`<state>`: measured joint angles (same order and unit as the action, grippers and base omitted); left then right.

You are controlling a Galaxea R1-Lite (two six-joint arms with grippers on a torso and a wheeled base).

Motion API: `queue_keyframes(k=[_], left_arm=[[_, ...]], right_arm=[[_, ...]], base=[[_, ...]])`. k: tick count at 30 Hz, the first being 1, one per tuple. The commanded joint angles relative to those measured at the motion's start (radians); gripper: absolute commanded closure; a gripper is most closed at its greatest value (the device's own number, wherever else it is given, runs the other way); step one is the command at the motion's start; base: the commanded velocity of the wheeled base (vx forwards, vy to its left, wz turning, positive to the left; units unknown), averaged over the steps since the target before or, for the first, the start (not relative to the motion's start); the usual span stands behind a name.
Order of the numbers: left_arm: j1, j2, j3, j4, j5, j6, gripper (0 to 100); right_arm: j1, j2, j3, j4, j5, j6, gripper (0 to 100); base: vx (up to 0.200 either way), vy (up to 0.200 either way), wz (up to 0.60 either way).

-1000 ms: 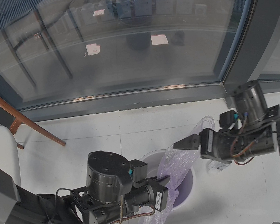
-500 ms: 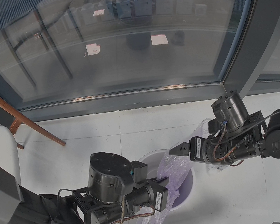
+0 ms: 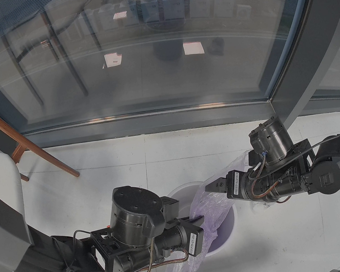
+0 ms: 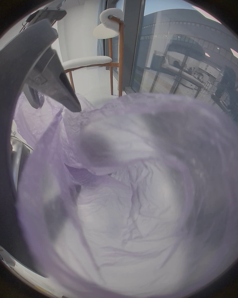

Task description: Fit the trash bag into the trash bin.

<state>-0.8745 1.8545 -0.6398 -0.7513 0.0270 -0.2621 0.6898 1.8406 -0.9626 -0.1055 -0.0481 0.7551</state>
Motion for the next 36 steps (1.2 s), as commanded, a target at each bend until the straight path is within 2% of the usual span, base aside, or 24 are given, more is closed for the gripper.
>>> queue_keyframes(k=[1, 10, 16, 22, 30, 36], left_arm=[[0.002, 0.000, -0.003, -0.002, 0.001, 0.000, 100], [0.005, -0.001, -0.003, 0.000, -0.001, -0.003, 100], [0.043, -0.004, -0.008, -0.002, -0.001, 0.001, 100], [0.066, -0.004, -0.004, -0.002, 0.001, 0.006, 100], [0.066, -0.006, -0.008, -0.002, 0.004, 0.004, 100], [0.066, -0.008, -0.008, -0.003, 0.002, -0.003, 100]], right_arm=[[0.007, 0.015, 0.002, 0.001, -0.001, 0.000, 100], [-0.003, 0.012, -0.004, 0.001, -0.003, 0.000, 100], [-0.004, 0.000, -0.076, -0.036, -0.009, -0.007, 100], [0.005, -0.012, -0.077, -0.200, 0.004, -0.023, 100], [0.036, -0.026, 0.081, -0.372, 0.011, -0.048, 100], [0.037, -0.021, 0.102, -0.402, 0.011, -0.056, 100]], base=[[0.000, 0.000, 0.00], [0.000, 0.000, 0.00], [0.000, 0.000, 0.00], [0.000, 0.000, 0.00], [0.000, 0.000, 0.00], [0.000, 0.000, 0.00]])
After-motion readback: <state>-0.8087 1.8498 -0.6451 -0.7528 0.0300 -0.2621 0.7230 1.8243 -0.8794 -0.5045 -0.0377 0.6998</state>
